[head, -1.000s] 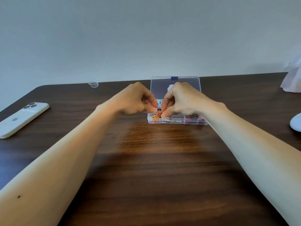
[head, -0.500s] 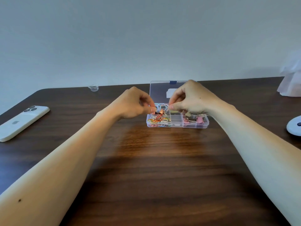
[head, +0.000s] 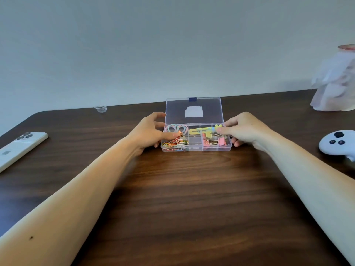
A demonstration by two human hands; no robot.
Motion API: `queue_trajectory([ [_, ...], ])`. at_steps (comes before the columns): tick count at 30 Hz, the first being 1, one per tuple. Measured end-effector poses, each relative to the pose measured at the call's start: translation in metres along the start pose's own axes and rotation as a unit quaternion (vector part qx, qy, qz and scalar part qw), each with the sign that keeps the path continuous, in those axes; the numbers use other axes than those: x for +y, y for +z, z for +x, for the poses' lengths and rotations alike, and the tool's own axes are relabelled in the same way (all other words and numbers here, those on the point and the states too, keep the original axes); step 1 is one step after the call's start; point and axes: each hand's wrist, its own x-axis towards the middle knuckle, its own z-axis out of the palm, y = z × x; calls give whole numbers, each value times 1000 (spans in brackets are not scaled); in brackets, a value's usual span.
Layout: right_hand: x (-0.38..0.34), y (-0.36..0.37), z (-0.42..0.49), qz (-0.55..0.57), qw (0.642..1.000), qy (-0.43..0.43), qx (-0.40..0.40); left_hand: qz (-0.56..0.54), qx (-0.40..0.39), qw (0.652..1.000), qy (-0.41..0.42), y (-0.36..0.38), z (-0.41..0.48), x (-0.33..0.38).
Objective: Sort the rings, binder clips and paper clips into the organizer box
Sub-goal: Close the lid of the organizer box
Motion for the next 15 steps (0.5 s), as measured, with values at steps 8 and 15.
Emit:
queue_trajectory([
  [8, 1, 2, 0, 16, 1000, -5, 2, -13, -15, 1000, -6, -1, -4, 3],
  [15, 3, 1, 2, 45, 999, -15, 10, -153, 27, 986, -59, -3, 0, 0],
])
